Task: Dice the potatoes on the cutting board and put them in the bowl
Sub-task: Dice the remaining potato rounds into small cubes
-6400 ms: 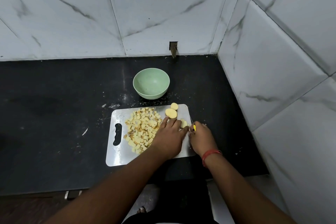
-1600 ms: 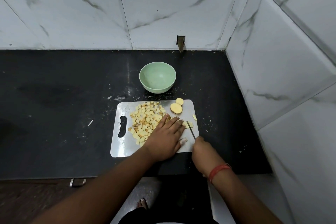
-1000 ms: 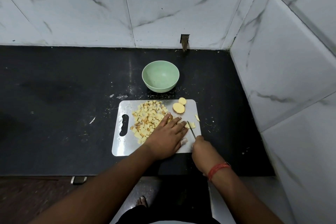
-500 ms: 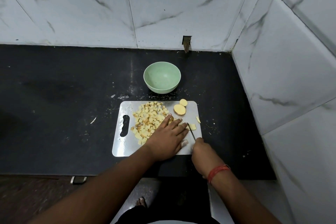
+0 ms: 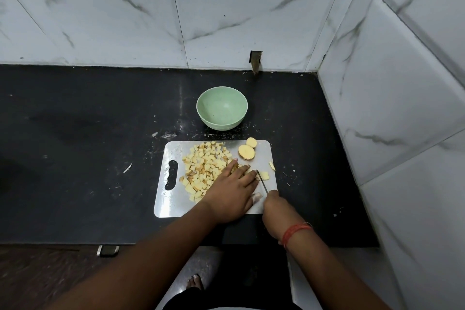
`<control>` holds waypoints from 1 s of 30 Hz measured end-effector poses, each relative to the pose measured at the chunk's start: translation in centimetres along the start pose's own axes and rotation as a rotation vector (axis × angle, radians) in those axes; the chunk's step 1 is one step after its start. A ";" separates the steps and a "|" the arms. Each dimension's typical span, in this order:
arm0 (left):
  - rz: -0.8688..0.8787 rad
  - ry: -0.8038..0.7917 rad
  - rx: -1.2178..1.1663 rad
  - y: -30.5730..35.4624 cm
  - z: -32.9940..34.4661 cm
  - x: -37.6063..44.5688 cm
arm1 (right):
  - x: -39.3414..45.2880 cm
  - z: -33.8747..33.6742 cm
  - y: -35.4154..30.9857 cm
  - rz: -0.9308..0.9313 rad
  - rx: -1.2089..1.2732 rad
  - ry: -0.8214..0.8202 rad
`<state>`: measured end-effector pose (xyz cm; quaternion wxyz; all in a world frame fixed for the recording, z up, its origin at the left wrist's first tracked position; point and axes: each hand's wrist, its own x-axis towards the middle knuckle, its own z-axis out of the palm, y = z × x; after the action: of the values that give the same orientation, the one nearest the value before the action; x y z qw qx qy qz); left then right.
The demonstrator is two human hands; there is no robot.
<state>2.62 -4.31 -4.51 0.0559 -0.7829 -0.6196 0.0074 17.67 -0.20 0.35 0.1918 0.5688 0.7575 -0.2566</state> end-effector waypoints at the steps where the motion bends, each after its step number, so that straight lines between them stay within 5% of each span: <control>1: -0.004 -0.008 -0.002 0.1 0.0 0.1 | -0.2 0.1 0.2 -0.014 -0.003 0.007; 16: -0.048 -0.034 -0.026 0.5 -0.8 0.3 | -2.6 0.6 2.6 -0.027 0.038 -0.052; 23: 0.038 0.138 -0.094 1.3 -1.1 1.7 | -3.5 -3.1 4.9 -0.035 0.502 -0.007; 26: 0.160 0.113 -0.038 1.8 -0.1 2.8 | -3.0 -3.5 5.6 -0.015 0.608 0.008; 30: 0.074 0.088 0.002 0.9 0.4 2.7 | -2.8 -3.5 6.3 -0.010 0.640 -0.006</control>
<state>4.11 -1.83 -4.89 0.0837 -0.8046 -0.5874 -0.0243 24.55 1.20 3.73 0.0039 0.5958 0.6405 -0.4846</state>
